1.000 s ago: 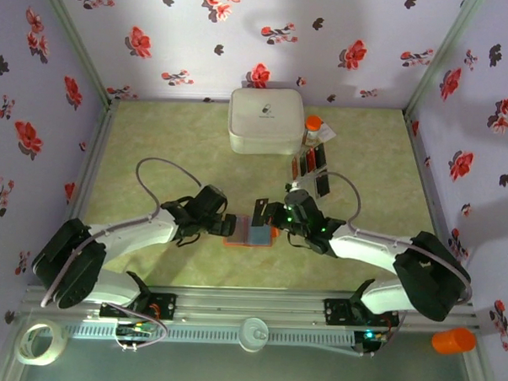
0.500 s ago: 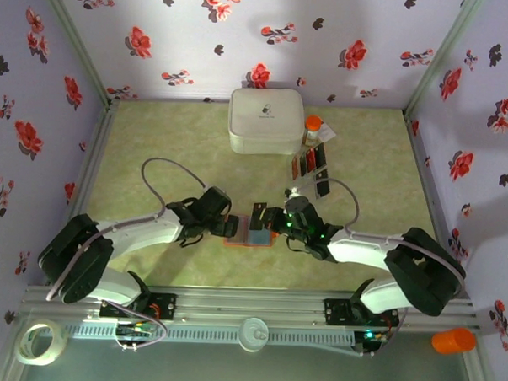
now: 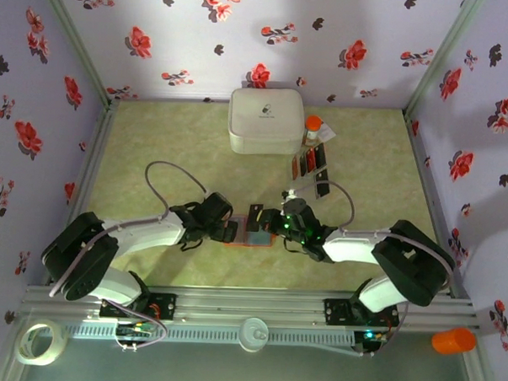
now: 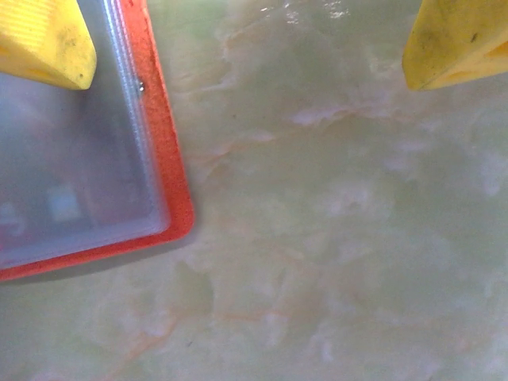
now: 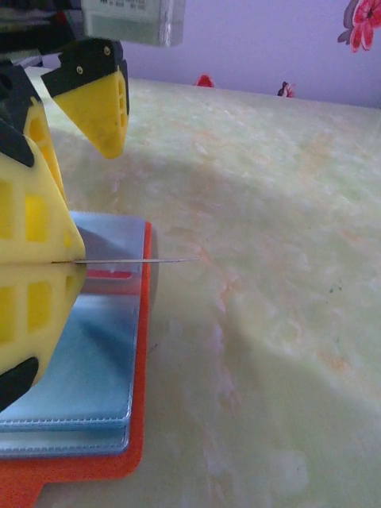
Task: Put the credit cards into the card holder
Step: Insert the credit card into the card slot.
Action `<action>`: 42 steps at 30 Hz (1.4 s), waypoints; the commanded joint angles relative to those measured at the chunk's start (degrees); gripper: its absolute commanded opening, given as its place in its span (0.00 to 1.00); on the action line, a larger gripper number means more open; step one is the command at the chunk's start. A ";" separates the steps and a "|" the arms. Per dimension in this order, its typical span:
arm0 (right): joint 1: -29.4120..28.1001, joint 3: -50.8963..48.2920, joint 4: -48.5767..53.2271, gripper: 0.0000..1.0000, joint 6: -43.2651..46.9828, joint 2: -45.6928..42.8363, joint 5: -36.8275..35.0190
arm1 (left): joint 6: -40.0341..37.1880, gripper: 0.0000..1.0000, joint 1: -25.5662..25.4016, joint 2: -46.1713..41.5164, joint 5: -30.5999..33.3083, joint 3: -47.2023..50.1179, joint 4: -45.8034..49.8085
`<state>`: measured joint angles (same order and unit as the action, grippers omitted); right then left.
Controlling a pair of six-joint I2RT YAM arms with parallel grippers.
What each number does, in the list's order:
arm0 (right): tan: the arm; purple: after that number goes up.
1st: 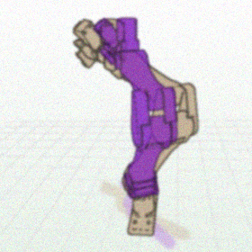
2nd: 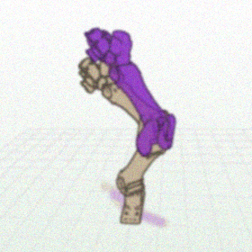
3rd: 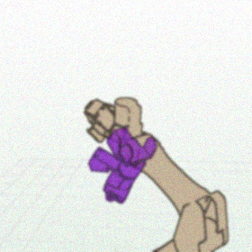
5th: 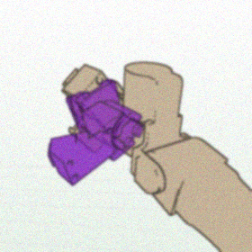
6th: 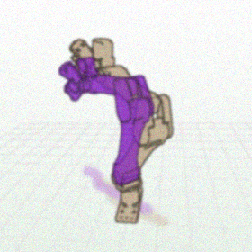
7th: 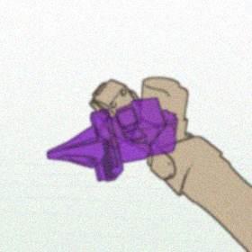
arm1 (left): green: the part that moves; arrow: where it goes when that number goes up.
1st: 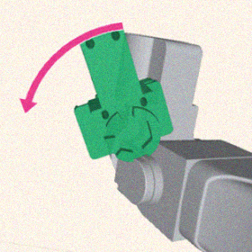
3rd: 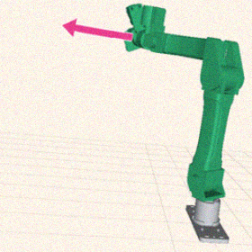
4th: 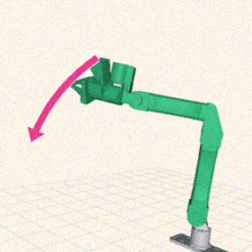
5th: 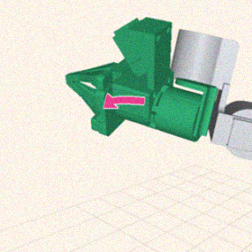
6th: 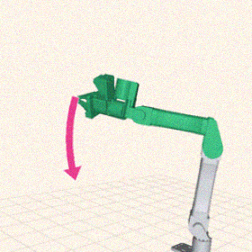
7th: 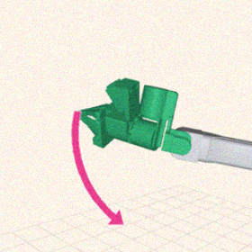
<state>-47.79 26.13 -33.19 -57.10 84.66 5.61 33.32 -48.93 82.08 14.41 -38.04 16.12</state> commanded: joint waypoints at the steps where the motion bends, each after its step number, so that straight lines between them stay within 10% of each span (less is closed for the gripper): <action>1: -0.51 -0.71 -2.63 0.00 -0.38 0.72 0.02 | 1.85 1.00 -0.49 0.18 1.58 1.07 0.08; 42: -0.48 -3.52 -9.65 0.00 -1.57 4.25 0.24 | 3.04 1.00 -1.17 -0.07 2.19 2.18 0.74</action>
<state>-47.79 23.27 -42.94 -58.59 90.21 6.50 35.62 -49.56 82.43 15.44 -36.67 15.07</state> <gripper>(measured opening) 0.063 0.998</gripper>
